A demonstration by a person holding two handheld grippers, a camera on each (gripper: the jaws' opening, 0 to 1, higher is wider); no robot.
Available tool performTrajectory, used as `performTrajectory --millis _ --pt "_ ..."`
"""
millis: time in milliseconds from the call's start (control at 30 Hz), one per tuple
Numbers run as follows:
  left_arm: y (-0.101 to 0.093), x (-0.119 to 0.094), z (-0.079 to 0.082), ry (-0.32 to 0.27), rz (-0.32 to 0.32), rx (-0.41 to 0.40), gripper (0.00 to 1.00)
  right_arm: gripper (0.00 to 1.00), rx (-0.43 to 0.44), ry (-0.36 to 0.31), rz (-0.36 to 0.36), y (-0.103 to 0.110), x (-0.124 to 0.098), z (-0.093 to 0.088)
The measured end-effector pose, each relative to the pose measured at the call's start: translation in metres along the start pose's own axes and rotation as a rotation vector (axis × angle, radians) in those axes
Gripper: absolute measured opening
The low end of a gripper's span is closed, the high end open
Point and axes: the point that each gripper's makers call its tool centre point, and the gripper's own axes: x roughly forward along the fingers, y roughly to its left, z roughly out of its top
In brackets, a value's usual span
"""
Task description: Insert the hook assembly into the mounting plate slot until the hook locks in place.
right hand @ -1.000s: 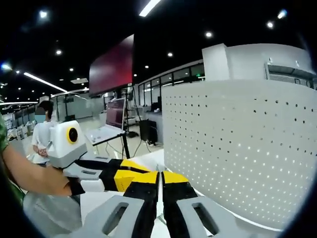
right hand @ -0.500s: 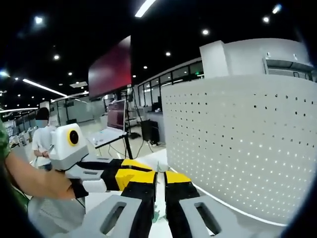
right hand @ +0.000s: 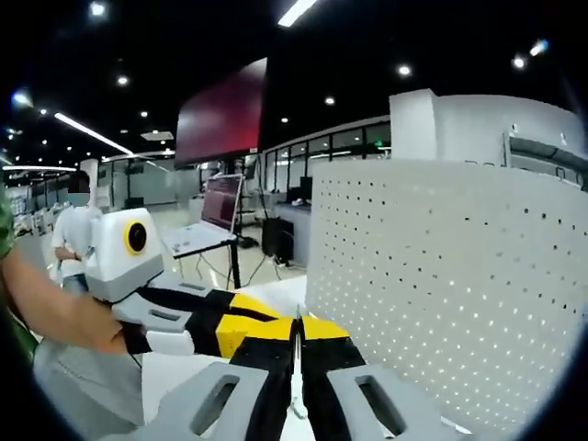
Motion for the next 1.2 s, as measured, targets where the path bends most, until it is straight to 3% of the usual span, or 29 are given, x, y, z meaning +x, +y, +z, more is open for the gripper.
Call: performTrajectory --millis 267,733,1200 --pt "0.000 0.001 0.000 0.002 0.002 -0.002 0.04 0.00 -0.141 0.022 -0.017 0.003 0.001 0.001" --pt "0.006 0.000 0.003 -0.012 0.018 -0.021 0.03 0.02 -0.062 -0.008 -0.028 -0.002 -0.004 0.005" --pt "0.008 -0.001 0.005 -0.016 0.025 -0.024 0.03 0.07 -0.002 -0.034 -0.103 -0.025 -0.022 0.000"
